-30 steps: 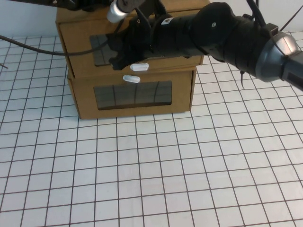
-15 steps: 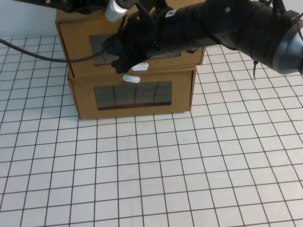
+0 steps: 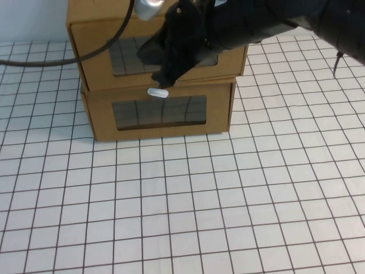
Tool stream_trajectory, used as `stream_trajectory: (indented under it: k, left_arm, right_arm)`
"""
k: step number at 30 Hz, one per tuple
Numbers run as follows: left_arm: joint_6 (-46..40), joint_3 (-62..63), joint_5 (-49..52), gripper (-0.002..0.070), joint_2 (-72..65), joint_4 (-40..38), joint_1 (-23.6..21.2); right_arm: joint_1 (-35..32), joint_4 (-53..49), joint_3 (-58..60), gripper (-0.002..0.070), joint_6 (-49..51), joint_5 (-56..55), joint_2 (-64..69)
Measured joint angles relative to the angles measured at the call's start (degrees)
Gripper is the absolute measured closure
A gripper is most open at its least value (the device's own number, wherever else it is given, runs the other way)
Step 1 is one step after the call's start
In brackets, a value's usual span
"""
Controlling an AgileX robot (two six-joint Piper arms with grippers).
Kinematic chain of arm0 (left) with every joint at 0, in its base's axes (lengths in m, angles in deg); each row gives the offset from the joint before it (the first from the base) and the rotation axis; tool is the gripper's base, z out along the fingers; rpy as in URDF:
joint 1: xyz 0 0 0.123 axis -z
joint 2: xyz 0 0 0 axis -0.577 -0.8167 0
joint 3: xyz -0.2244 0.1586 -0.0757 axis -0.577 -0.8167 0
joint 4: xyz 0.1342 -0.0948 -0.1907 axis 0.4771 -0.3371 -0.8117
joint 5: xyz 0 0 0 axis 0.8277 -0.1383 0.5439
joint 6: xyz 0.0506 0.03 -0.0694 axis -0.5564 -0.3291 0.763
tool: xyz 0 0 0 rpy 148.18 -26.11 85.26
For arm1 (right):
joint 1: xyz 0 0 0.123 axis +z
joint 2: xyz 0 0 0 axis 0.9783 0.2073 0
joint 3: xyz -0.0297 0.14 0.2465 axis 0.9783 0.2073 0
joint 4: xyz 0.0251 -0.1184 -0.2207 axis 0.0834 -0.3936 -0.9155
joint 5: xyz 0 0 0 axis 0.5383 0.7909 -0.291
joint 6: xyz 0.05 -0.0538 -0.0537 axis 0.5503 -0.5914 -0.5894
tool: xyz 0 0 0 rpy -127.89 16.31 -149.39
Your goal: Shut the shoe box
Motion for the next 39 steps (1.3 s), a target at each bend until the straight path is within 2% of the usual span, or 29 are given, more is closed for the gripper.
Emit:
stream_trajectory:
  k: [10, 17, 22, 28, 33, 39]
  left_arm:
    - [-2.39, -20.23, -12.23, 0.0679, 13.73, -0.14, 0.0]
    - [-5.16, -26.3, -16.14, 0.0679, 22.79, 1.9, 0.0]
    - [-5.13, -26.5, -15.88, 0.0679, 28.0, 7.6, 0.0]
    - [-0.68, -26.86, -12.34, 0.0679, 34.13, 14.8, 0.0]
    - [-0.12, -31.5, -13.12, 0.0679, 42.83, 15.34, 0.0]
    - [1.09, -42.77, -16.62, 0.0679, 55.52, 15.33, 0.0]
  right_arm:
    - [0.0, -17.33, 0.0, 0.0689, 12.94, 1.66, -5.85]
    - [0.0, -26.82, 2.85, 0.0689, 20.22, 3.14, -11.52]
    - [0.0, -31.94, 11.55, 0.0689, 24.86, 1.18, -18.07]
    - [0.0, -33.25, 25.86, 0.0689, 27.64, -9.45, -31.04]
    - [0.0, -33.83, 36.8, 0.0689, 31.19, -16.53, -41.94]
    - [0.0, -33.88, 47.81, 0.0689, 35.22, -18.33, -52.45]
